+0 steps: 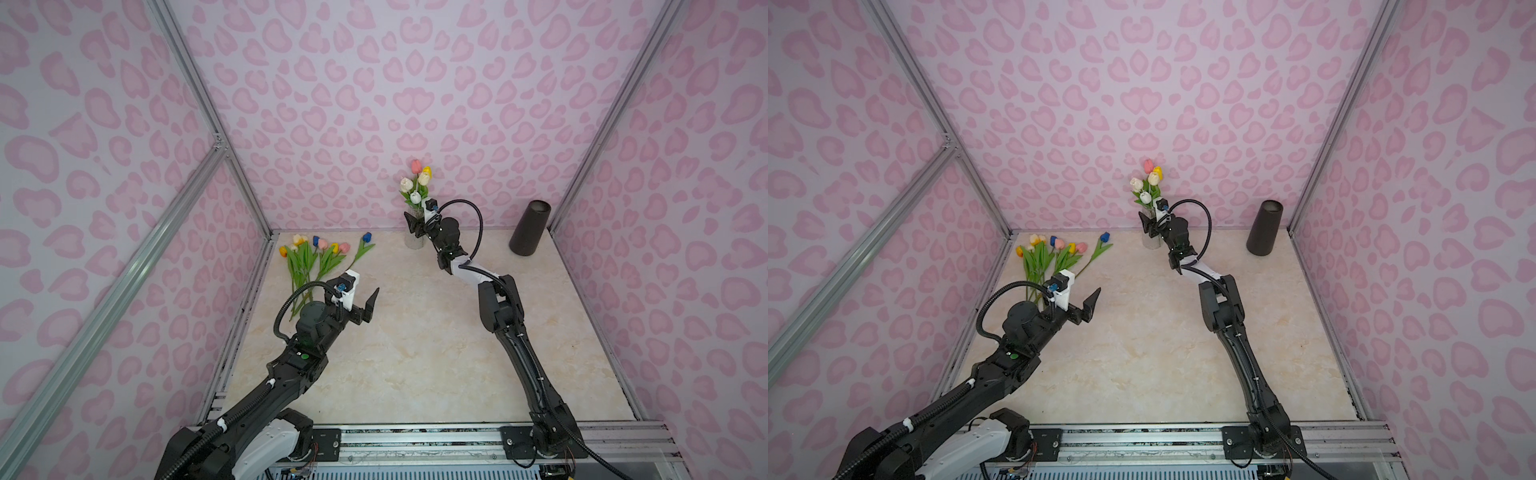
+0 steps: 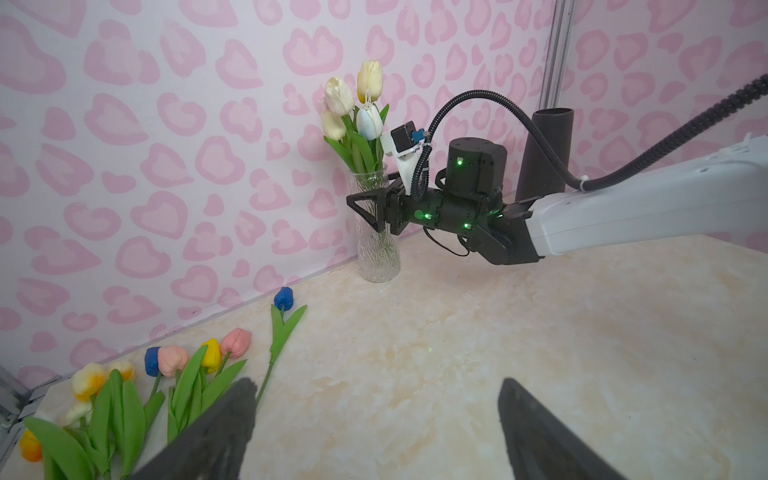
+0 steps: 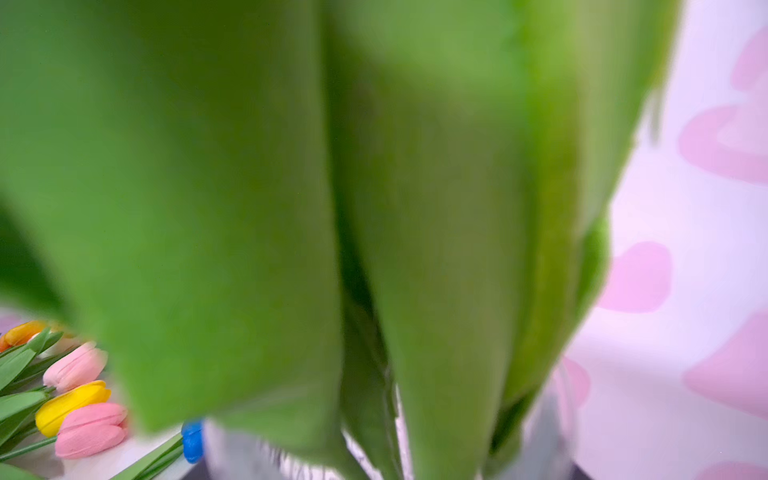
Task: Arrange the flowers into the vase
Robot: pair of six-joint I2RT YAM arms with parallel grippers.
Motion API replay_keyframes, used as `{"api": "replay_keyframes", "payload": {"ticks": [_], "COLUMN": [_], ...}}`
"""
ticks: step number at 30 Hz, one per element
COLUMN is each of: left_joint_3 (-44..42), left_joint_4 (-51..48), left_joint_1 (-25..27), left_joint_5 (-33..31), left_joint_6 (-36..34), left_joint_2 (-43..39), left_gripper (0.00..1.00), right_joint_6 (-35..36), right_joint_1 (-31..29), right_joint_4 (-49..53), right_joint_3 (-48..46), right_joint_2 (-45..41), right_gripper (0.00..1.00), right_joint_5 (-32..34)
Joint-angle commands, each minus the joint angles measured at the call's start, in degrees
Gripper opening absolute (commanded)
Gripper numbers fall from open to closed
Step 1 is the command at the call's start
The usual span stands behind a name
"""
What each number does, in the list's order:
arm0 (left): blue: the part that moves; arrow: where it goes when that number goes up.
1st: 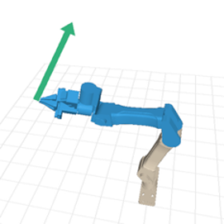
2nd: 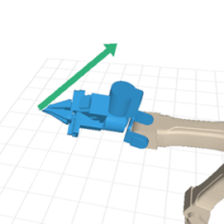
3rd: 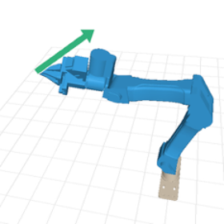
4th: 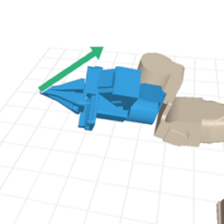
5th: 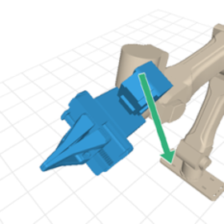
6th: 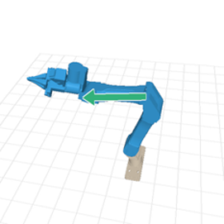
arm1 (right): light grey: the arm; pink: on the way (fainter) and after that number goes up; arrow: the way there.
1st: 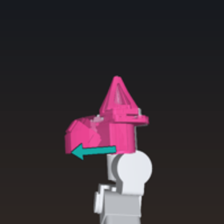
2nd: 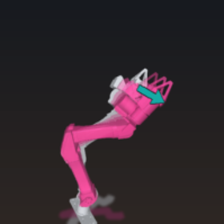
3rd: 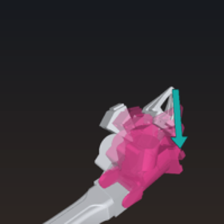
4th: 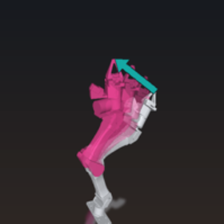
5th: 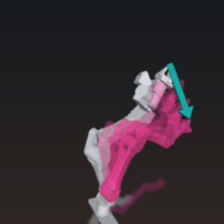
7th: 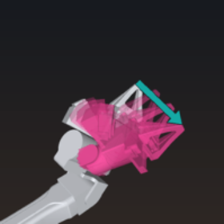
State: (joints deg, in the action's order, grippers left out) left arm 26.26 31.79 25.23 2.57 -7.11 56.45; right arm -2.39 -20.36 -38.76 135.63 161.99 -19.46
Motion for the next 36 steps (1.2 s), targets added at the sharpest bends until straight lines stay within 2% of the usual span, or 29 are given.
{"api": "replay_keyframes", "payload": {"ticks": [1, 2, 4, 5, 11, 17, 23, 27, 29, 31, 32, 34, 35, 36], "left_joint_3": [0.9, 0.9, 1.0, 0.9, 0.9, 0.4, 0.4, 1.0, 1.1, 1.2, 1.4, 1.9, 2.0, 2.0], "left_joint_4": [2.6, 2.6, 2.7, 2.9, 3.2, 3.5, 4.4, 4.0, 4.1, 4.3, 4.2, 3.8, 4.0, 4.3], "left_joint_1": [-0.2, -0.2, -0.2, -0.1, -0.3, -0.6, -0.8, -0.8, -0.7, -0.8, -0.8, -0.8, -0.7, -0.8], "left_joint_5": [-0.1, -0.1, -0.1, 0.1, 0.6, 0.3, 1.8, 2.5, 1.9, 1.7, 1.9, 2.5, 2.9, 3.1], "left_joint_6": [-0.5, -0.4, -0.4, -0.3, 0.0, 0.0, 0.6, 0.7, 0.5, 0.2, 0.0, -0.1, -0.1, 0.2], "left_joint_2": [0.2, 0.3, 0.5, 0.5, -0.4, -1.8, -1.7, -1.7, -2.0, -2.2, -2.2, -1.9, -1.7, -1.6], "left_gripper": [0.92, 0.92, 0.92, 0.92, 0.92, 0.92, 0.91, 0.91, 0.91, 0.91, 0.9, 0.9, 0.9, 0.9], "right_joint_6": [-0.5, -0.7, -0.7, -0.7, -0.5, -1.0, -1.4, -0.9, -1.1, -3.4, -5.4, -7.5, -6.7, -5.2], "right_joint_1": [0.2, 0.3, 0.4, 0.4, 0.5, 1.0, 1.4, 2.8, 5.1, 9.8, 12.9, 19.3, 21.0, 22.6], "right_joint_4": [-0.1, -0.4, -1.4, -1.6, -5.0, -13.5, -31.7, -37.0, -33.9, -25.7, -19.0, -2.9, 2.2, 9.3], "right_joint_3": [-0.3, -0.7, -2.3, -2.9, -9.6, -25.0, -52.2, -70.8, -76.7, -79.1, -78.6, -73.9, -72.0, -69.8], "right_joint_2": [0.6, 0.4, -0.6, -0.9, -5.0, -14.1, -27.7, -41.7, -48.7, -55.1, -58.2, -62.7, -64.0, -64.9], "right_gripper": [0.76, 0.8, 0.96, 0.98, 0.98, 0.98, 0.98, 0.98, 0.95, 0.89, 0.85, 0.83, 0.85, 0.85], "right_joint_5": [0.9, 1.0, 1.5, 2.0, 2.1, 2.0, 5.3, 8.0, 8.4, 5.5, 4.0, 1.2, 1.2, 4.7]}}
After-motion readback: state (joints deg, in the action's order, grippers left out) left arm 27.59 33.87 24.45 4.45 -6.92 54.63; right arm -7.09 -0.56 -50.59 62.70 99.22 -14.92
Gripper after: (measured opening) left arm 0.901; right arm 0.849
